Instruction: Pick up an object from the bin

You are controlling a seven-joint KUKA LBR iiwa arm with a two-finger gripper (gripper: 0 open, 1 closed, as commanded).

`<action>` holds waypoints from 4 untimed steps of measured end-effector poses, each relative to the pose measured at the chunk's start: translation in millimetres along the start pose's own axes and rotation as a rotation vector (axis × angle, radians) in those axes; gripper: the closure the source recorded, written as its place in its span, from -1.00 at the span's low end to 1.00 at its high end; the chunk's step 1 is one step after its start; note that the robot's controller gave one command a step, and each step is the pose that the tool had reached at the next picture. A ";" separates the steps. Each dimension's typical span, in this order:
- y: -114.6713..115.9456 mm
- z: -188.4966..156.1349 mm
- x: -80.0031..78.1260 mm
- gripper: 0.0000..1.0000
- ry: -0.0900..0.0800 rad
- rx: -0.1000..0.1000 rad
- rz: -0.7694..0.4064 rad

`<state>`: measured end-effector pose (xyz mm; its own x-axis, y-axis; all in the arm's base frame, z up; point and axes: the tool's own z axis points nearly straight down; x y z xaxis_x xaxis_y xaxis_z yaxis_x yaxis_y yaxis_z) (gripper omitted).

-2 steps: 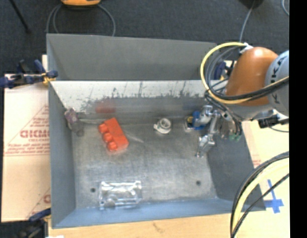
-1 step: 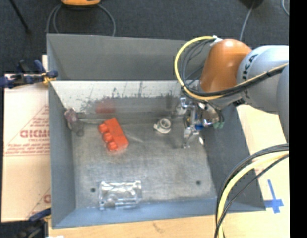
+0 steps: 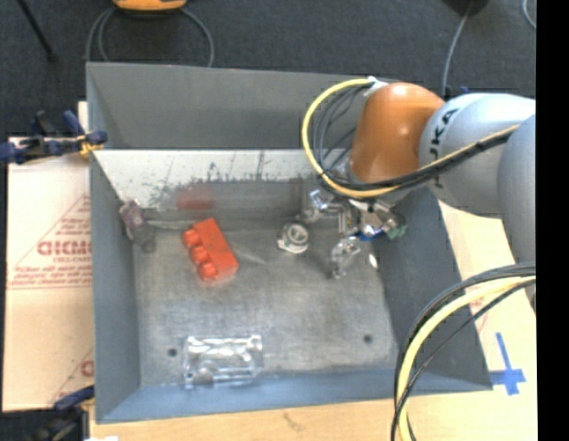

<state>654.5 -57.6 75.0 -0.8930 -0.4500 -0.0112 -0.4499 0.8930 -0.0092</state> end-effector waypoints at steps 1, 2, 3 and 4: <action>37.4 -57.3 -18.3 -1.00 0.000 -0.006 0.075; 64.2 -23.2 -31.3 -1.00 0.009 -0.010 -0.167; 26.3 -0.3 -16.3 -1.00 0.000 -0.009 -0.239; 26.4 -2.7 -18.2 1.00 -0.005 -0.005 -0.241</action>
Offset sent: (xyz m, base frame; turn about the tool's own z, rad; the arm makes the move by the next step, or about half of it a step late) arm -0.0043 0.0401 0.0522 0.0771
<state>658.9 -25.8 77.6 -0.7600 -0.6498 -0.0145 -0.6498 0.7601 -0.0074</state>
